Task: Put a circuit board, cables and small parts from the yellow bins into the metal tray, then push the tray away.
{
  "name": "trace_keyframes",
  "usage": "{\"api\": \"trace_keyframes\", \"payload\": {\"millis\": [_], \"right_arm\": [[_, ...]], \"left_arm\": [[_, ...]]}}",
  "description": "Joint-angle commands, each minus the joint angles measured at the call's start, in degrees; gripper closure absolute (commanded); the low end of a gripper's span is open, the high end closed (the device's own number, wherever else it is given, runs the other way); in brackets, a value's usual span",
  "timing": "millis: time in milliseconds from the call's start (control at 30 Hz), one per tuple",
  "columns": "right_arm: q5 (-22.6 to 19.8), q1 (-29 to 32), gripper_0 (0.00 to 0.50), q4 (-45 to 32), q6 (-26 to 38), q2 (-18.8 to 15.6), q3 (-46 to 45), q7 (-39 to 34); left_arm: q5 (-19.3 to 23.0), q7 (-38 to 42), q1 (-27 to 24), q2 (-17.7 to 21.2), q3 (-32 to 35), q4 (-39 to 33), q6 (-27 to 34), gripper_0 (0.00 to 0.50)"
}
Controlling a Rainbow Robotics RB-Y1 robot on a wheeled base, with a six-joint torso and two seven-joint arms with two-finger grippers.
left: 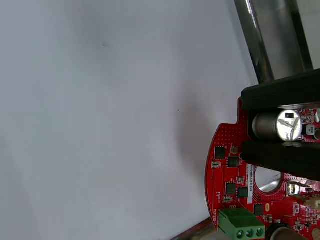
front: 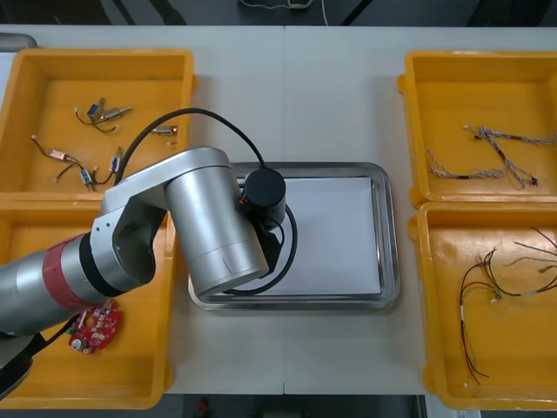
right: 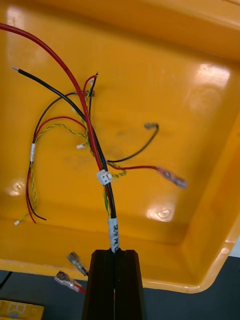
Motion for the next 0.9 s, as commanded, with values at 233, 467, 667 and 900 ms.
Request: {"api": "trace_keyframes", "payload": {"millis": [233, 467, 667, 900], "right_arm": [[9.08, 3.25, 0.500, 1.65, -10.03, 3.03, 6.91, -1.28], [11.28, 6.77, 0.500, 4.82, -19.08, 3.30, 9.63, -0.49], [14.36, 8.62, 0.500, 7.10, -25.94, 3.56, 12.97, -0.40], [15.59, 8.53, 0.500, 7.63, -26.99, 3.73, 12.88, 0.39]], "left_arm": [[-0.95, 5.53, -2.06, -2.46, -2.41, 4.08, -6.57, 0.500], [-0.86, 6.58, -1.44, -2.38, -2.76, 4.26, -7.27, 0.500], [-1.30, 7.20, -1.44, -2.29, -3.55, 5.14, -8.50, 0.500], [-1.39, 7.64, -1.44, -2.20, -3.73, 6.02, -9.38, 0.500]]}}
